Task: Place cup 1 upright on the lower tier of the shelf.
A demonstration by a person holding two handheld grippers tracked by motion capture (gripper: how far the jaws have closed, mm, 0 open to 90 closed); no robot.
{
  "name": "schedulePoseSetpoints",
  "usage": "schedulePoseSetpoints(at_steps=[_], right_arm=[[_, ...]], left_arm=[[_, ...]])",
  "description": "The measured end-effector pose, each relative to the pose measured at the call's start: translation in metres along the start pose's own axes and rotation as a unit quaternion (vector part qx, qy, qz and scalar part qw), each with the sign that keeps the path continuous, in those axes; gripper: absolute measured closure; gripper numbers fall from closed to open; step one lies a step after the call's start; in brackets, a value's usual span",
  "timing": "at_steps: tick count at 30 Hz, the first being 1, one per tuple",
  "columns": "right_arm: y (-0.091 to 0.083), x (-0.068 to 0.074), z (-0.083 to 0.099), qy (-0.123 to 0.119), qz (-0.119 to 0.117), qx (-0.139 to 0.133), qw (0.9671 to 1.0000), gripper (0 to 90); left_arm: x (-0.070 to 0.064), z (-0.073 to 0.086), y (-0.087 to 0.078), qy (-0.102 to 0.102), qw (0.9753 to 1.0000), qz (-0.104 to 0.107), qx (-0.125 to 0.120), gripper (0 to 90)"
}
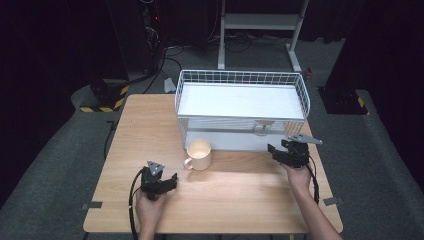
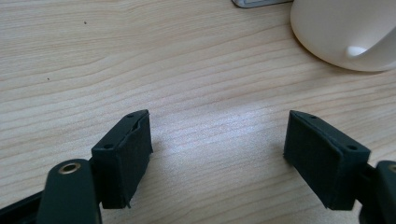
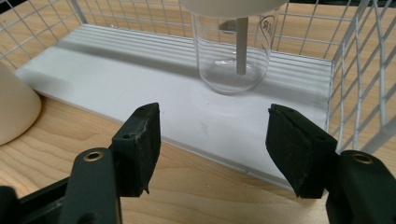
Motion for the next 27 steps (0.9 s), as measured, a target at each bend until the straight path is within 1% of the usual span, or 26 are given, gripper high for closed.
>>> schedulePoseSetpoints(at_steps=[2,5,7,14,17,19,27], right_arm=[[-0.002,0.000,0.001,0.000,0.000,0.001,1.0000,36.0],[-0.005,-0.001,0.003,0.000,-0.002,-0.003,1.0000,36.0],[-0.007,0.000,0.005,0.004,-0.004,-0.003,1.0000,36.0],[-0.010,0.000,0.008,0.001,-0.009,-0.001,1.0000,35.7],[-0.013,0.001,0.009,0.004,-0.010,0.000,0.9999,35.6],[-0.016,0.003,0.008,0.001,-0.014,-0.006,0.9999,35.6],[-0.024,0.004,0.013,0.001,-0.021,-0.008,0.9998,35.6]], left_arm=[[0.000,0.000,0.000,0.000,1.0000,0.000,0.000,23.3],[0.000,0.000,0.000,0.000,1.0000,0.000,0.000,23.3],[0.000,0.000,0.000,0.000,1.0000,0.000,0.000,23.3],[0.000,0.000,0.000,0.000,1.0000,0.000,0.000,23.3],[0.000,0.000,0.000,0.000,1.0000,0.000,0.000,23.3],[0.000,0.000,0.000,0.000,1.0000,0.000,0.000,23.3],[0.000,0.000,0.000,0.000,1.0000,0.000,0.000,23.3]])
Point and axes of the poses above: each handheld gripper's, and its own axes: y roughly forward along the jaws, z roughly out of its underside, x roughly to its left, the point moved 5 cm from there along y, roughly forward along the jaws, and after that the axes turned 3 degrees about y, right-handed, at the moved point
